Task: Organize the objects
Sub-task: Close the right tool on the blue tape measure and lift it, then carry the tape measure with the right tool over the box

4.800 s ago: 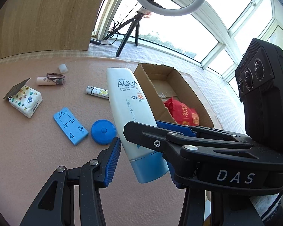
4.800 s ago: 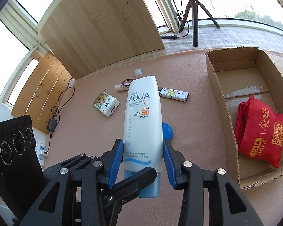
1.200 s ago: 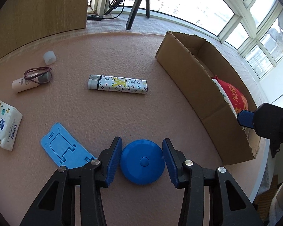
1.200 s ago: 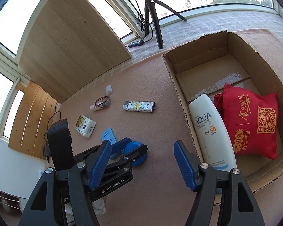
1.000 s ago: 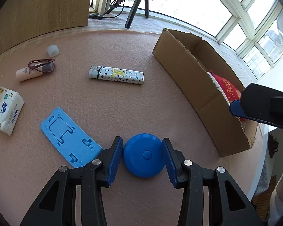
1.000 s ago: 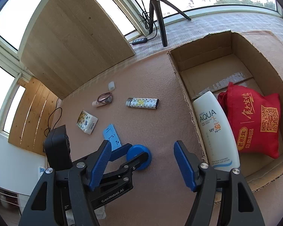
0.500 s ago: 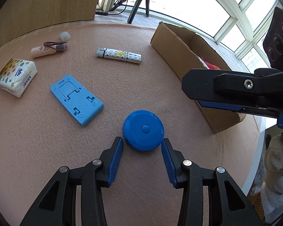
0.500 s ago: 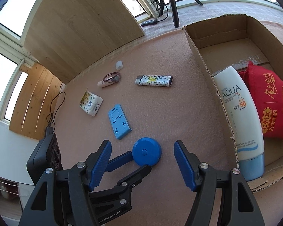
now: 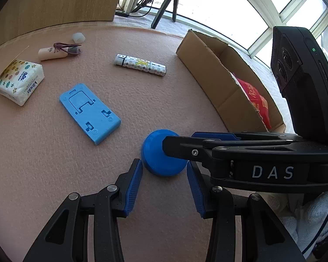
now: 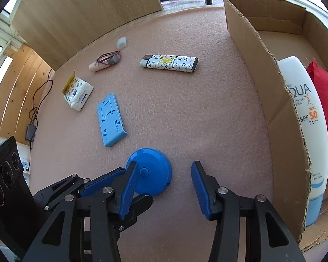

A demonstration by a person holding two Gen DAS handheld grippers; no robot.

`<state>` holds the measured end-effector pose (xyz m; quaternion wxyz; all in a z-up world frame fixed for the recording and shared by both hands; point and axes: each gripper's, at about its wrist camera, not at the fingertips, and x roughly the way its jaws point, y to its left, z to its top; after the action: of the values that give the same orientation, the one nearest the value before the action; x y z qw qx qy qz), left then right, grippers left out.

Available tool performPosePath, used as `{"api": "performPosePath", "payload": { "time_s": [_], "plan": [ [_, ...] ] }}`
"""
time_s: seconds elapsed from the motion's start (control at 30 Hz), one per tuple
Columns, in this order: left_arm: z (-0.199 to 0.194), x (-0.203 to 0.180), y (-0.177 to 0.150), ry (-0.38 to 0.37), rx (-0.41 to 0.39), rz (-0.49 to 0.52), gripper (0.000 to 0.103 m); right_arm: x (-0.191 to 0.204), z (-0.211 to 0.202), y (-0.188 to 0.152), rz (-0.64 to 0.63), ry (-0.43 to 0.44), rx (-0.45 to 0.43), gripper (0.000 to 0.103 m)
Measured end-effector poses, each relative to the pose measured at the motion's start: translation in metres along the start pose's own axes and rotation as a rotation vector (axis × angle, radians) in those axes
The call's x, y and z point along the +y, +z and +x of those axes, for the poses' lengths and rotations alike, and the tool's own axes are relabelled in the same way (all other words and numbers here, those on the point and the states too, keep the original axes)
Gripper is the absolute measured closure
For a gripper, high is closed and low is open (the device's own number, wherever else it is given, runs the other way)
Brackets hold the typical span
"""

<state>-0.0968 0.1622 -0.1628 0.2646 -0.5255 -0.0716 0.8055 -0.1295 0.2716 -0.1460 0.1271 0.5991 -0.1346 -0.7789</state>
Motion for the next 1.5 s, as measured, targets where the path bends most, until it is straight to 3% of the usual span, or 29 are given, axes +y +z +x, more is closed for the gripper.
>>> {"api": "performPosePath", "payload": {
  "time_s": [0.2,0.3,0.73,1.17,1.5],
  "plan": [
    [0.002,0.002,0.002,-0.014,-0.005,-0.023,0.057,0.004,0.001,0.001,-0.024,0.004,0.007,0.058],
    [0.004,0.002,0.002,-0.020,-0.010,-0.034,0.057,0.008,0.004,0.000,-0.033,0.024,0.023,0.069],
    [-0.006,-0.011,0.003,-0.014,-0.038,-0.039,0.059,0.011,-0.015,-0.004,-0.042,0.019,-0.020,0.070],
    [-0.027,-0.087,0.038,-0.041,-0.125,0.087,0.058,-0.023,-0.094,-0.001,-0.009,0.011,-0.180,0.070],
    [-0.010,-0.151,0.056,-0.102,-0.126,0.163,0.058,-0.075,-0.134,-0.008,0.069,-0.018,-0.260,0.070]
  ]
}}
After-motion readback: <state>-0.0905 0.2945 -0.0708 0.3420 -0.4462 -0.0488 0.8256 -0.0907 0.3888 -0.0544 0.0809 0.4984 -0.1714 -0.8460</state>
